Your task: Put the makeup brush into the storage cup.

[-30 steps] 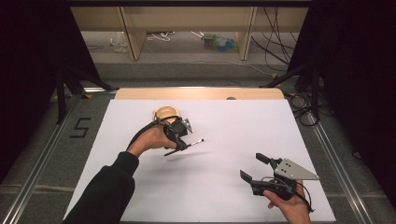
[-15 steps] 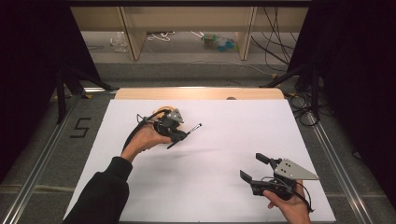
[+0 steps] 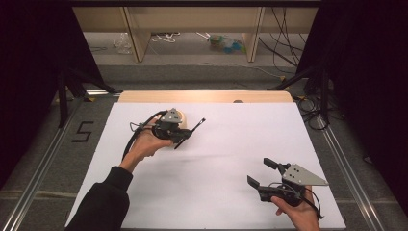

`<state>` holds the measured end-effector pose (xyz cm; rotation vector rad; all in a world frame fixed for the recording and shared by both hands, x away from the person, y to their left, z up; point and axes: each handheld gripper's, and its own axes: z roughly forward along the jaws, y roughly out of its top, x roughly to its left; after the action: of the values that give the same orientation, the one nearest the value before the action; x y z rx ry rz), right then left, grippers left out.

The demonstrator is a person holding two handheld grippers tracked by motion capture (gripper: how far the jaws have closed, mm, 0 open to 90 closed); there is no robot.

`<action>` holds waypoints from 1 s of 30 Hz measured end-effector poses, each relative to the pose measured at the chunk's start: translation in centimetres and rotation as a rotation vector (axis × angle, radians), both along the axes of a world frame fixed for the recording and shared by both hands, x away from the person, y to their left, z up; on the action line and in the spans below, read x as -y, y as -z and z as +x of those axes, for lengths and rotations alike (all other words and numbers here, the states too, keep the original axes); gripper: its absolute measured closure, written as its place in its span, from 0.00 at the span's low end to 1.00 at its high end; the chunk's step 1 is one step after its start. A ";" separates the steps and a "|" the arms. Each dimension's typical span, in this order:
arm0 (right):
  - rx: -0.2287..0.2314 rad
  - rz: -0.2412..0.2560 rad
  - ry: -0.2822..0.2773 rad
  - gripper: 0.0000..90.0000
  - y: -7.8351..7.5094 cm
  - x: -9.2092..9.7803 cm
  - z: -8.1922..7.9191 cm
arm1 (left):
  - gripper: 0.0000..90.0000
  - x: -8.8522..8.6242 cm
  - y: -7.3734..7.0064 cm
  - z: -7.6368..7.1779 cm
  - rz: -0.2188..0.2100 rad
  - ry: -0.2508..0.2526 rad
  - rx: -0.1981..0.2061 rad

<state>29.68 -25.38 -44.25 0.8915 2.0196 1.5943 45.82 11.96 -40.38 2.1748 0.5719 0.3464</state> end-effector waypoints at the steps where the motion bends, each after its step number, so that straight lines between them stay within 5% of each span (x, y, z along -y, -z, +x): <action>1: 0.000 0.000 0.000 0.19 0.0 0.0 0.0 | 0.93 0.0 0.0 0.0 0.000 0.000 0.000; 6: -0.009 -0.025 -0.002 0.19 -0.2 0.2 -0.1 | 0.93 -0.4 -0.5 -0.1 -0.068 -0.023 0.032; 30: -0.004 -0.022 0.003 0.19 -0.1 0.1 -0.1 | 0.93 -2.2 -1.6 0.2 -0.201 -0.121 0.075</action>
<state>29.59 -25.53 -44.14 0.8895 2.0339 1.5672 46.01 14.14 -38.76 1.9319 0.6685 0.4151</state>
